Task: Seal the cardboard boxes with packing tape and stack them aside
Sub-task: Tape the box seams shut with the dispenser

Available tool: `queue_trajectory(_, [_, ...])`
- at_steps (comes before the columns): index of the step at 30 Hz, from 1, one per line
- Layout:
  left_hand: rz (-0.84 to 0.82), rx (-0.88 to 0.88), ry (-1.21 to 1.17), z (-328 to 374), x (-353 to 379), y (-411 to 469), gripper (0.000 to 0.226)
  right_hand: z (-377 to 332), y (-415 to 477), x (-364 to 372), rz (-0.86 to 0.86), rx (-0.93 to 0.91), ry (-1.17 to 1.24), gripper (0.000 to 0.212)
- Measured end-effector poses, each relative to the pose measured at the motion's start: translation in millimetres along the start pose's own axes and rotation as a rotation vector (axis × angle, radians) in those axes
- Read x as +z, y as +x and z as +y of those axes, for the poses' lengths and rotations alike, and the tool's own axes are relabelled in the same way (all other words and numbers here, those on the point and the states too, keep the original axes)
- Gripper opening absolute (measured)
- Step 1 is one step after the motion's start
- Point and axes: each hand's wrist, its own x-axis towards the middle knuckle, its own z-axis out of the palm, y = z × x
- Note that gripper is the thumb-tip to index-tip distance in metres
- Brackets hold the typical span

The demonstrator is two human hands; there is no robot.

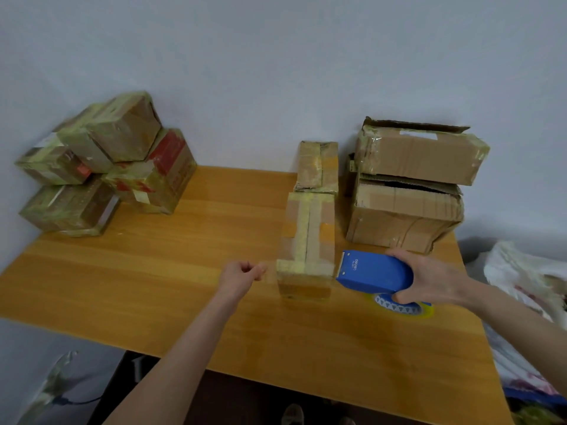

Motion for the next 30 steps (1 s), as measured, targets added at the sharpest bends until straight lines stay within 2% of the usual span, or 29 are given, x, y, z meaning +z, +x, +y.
queue_trajectory(6, [-0.029,-0.020,-0.027,-6,20,5,0.035,2,12,22,-0.059,0.048,-0.012,0.077])
queue_trajectory(9, [-0.067,-0.019,0.032,-9,21,11,0.022,5,15,30,-0.069,0.059,0.040,0.077])
queue_trajectory(11, [-0.097,-0.012,0.255,-19,15,15,0.050,7,16,30,-0.061,0.061,0.031,0.076])
queue_trajectory(12, [-0.032,0.009,0.379,-25,12,14,0.055,6,16,31,-0.061,0.056,0.035,0.076])
queue_trajectory(13, [0.078,0.069,0.424,-28,11,14,0.050,5,17,32,-0.055,0.046,0.047,0.076])
queue_trajectory(15, [0.230,0.315,0.341,-24,18,2,0.037,2,21,37,-0.034,0.030,0.080,0.074])
queue_trajectory(17, [0.153,0.594,0.400,-8,32,-15,0.040,-4,24,42,-0.029,0.016,0.117,0.074])
queue_trajectory(19, [-0.006,0.738,0.665,2,45,-24,0.050,-6,27,46,-0.029,0.007,0.161,0.075])
queue_trajectory(21, [-0.089,0.755,0.905,2,50,-22,0.064,-4,26,47,-0.039,0.005,0.185,0.077])
queue_trajectory(23, [-0.101,0.759,1.005,-3,53,-19,0.073,3,22,47,-0.057,-0.009,0.239,0.088])
queue_trajectory(25, [-0.110,0.778,1.031,-7,56,-18,0.076,9,15,46,-0.048,-0.019,0.311,0.093])
queue_trajectory(30, [-0.091,0.781,1.036,-8,56,-16,0.068,18,3,42,0.018,-0.068,0.269,0.082])
